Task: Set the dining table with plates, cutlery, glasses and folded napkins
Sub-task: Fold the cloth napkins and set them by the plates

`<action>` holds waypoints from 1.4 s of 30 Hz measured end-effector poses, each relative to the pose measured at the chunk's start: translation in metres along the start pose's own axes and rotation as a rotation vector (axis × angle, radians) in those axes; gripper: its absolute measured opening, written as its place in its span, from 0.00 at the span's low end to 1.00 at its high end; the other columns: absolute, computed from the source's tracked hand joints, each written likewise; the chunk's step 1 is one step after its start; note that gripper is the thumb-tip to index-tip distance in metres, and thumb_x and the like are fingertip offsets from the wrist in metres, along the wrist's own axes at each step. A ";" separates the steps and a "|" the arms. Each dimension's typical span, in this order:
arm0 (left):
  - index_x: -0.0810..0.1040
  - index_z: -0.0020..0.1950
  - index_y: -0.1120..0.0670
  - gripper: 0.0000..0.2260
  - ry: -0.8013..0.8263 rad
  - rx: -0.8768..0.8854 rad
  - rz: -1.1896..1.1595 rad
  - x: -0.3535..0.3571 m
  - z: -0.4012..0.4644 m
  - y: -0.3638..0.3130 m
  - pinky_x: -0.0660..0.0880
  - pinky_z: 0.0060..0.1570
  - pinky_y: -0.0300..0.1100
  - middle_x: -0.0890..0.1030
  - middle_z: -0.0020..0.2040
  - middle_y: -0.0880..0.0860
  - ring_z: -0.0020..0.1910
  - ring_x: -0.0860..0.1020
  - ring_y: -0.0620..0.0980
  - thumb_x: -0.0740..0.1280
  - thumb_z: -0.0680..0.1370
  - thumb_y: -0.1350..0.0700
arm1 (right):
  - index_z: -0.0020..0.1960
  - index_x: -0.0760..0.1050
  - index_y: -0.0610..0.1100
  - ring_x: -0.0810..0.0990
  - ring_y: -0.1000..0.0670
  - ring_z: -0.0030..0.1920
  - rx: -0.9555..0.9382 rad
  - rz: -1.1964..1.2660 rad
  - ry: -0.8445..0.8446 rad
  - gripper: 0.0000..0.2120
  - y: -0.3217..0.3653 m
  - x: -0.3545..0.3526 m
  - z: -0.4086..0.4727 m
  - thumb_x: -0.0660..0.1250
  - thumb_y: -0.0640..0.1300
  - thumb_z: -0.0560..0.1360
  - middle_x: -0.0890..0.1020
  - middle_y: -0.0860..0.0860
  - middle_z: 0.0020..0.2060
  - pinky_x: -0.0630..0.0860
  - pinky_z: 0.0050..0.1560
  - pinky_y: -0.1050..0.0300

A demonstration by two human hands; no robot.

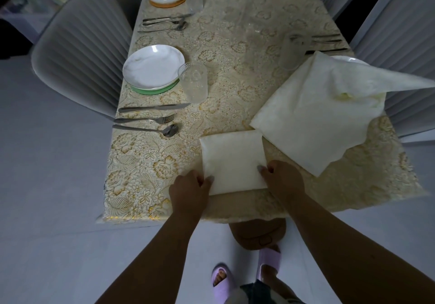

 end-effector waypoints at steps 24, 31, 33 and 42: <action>0.59 0.77 0.45 0.27 0.087 0.744 0.369 0.053 -0.011 -0.027 0.54 0.75 0.52 0.59 0.77 0.57 0.77 0.55 0.55 0.52 0.80 0.38 | 0.74 0.63 0.44 0.61 0.48 0.74 -0.674 -0.414 -0.038 0.34 0.016 0.033 -0.022 0.44 0.65 0.78 0.65 0.48 0.73 0.60 0.69 0.43; 0.55 0.79 0.51 0.32 0.108 0.677 0.320 0.044 -0.001 -0.013 0.51 0.75 0.52 0.53 0.78 0.51 0.78 0.50 0.48 0.48 0.79 0.36 | 0.71 0.68 0.38 0.59 0.44 0.75 -0.775 -0.387 -0.140 0.37 0.015 0.006 -0.017 0.56 0.65 0.74 0.65 0.44 0.73 0.59 0.70 0.41; 0.54 0.79 0.50 0.32 0.116 0.673 0.302 0.043 0.000 -0.013 0.50 0.75 0.52 0.53 0.79 0.50 0.78 0.49 0.48 0.46 0.79 0.35 | 0.70 0.69 0.38 0.61 0.43 0.74 -0.912 -0.390 -0.194 0.31 0.021 0.006 -0.024 0.60 0.57 0.74 0.65 0.44 0.73 0.62 0.70 0.41; 0.64 0.75 0.50 0.33 0.233 0.502 -0.112 0.019 0.016 -0.008 0.55 0.73 0.39 0.65 0.74 0.47 0.73 0.62 0.44 0.57 0.69 0.48 | 0.61 0.77 0.47 0.81 0.50 0.53 -0.625 0.050 0.050 0.18 0.015 -0.010 0.014 0.64 0.48 0.72 0.82 0.49 0.56 0.77 0.54 0.52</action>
Point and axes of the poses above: each hand's wrist, its own z-axis towards the middle knuckle, its own x-axis out of the palm, y = z × x, the point moved 6 cm from there along z, towards the middle knuckle
